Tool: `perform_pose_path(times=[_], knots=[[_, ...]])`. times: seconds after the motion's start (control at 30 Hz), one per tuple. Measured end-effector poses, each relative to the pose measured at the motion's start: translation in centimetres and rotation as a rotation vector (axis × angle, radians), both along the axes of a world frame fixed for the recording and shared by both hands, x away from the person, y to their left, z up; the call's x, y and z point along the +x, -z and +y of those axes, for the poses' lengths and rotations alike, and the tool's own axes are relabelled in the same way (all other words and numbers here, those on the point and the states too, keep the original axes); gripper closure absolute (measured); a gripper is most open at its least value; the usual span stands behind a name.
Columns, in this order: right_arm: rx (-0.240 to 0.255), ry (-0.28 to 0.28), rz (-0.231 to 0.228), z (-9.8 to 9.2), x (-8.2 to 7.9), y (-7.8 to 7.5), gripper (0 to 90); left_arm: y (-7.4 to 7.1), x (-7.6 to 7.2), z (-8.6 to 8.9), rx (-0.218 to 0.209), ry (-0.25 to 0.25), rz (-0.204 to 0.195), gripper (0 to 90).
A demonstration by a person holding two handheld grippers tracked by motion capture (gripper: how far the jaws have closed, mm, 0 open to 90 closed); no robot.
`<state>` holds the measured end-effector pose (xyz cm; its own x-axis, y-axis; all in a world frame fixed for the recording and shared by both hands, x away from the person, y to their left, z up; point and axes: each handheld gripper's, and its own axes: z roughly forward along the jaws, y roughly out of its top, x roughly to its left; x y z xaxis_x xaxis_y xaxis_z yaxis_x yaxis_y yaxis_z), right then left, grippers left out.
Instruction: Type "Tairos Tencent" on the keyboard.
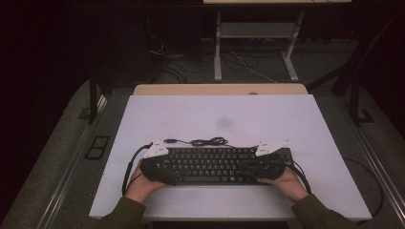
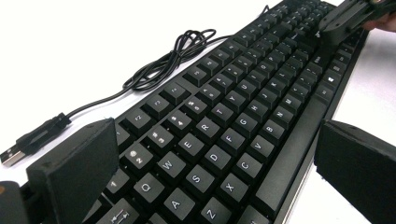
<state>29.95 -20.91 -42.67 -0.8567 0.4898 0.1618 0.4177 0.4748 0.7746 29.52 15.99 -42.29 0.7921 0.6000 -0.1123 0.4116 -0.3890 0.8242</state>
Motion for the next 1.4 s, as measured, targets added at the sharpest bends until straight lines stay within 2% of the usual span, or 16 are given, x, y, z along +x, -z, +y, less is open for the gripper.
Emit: perform_pose_path(times=[0.17, 0.33, 0.4, 0.53, 0.77, 0.97, 1.17, 1.33, 1.4], knots=[[0.038, 0.019, 0.007, -0.2, 0.1, -0.2, 68.5, 0.0, -0.1, 0.1, 0.001, -0.01, -0.006, 0.0], [0.071, 0.047, 0.013, -0.2, 0.3, -0.4, 50.0, 0.1, -0.2, 0.1, 0.01, -0.012, -0.001, 0.0], [0.073, 0.058, 0.016, -0.2, 0.4, -0.5, 42.6, 0.1, -0.2, 0.1, 0.009, -0.018, -0.001, 0.0], [0.074, 0.074, 0.011, -0.1, 0.6, -0.7, 34.6, 0.2, -0.2, 0.2, 0.01, -0.02, -0.003, 0.0], [0.091, 0.085, 0.012, -0.1, 1.1, -1.1, 29.4, 0.2, -0.1, 0.2, 0.009, -0.02, -0.006, 0.0], [0.106, 0.084, 0.018, 0.0, 1.6, -1.0, 29.1, 0.2, -0.1, 0.3, 0.012, -0.018, -0.007, 0.0], [0.099, 0.092, 0.013, 0.5, 2.2, -1.1, 28.6, 0.1, 0.0, 0.5, 0.012, -0.027, -0.008, 0.0], [0.096, 0.093, 0.008, 0.6, 2.4, -1.0, 28.5, 0.1, 0.0, 0.9, 0.022, -0.041, -0.024, 4.8], [0.095, 0.094, 0.005, 0.6, 2.4, -1.0, 28.5, 0.2, 0.0, 1.1, 0.024, -0.043, -0.031, 9.9]])
